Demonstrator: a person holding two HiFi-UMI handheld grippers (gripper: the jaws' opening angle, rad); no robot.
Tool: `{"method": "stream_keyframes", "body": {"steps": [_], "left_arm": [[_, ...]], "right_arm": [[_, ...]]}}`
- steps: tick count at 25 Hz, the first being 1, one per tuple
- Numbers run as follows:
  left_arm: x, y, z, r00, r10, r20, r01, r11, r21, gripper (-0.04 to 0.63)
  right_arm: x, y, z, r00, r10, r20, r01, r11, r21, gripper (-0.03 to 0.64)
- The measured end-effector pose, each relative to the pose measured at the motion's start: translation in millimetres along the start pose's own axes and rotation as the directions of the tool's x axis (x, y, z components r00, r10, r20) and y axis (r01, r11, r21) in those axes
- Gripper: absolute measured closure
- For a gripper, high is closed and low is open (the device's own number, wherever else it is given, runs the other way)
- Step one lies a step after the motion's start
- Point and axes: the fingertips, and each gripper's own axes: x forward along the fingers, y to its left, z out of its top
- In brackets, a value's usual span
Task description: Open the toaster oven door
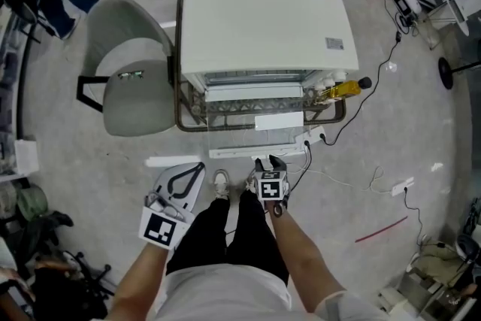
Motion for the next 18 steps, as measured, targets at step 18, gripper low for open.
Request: {"method": "stream_keyframes", "body": {"steps": [18], "left_arm": [[0.5,-7.4,35.2,0.997,-0.007,0.082,0.007,1.000,-0.002,0.579]], "right_arm": [[-59.1,11.0,19.4,0.997,0.010,0.071,-0.009,1.000,-0.023,0.443]]}}
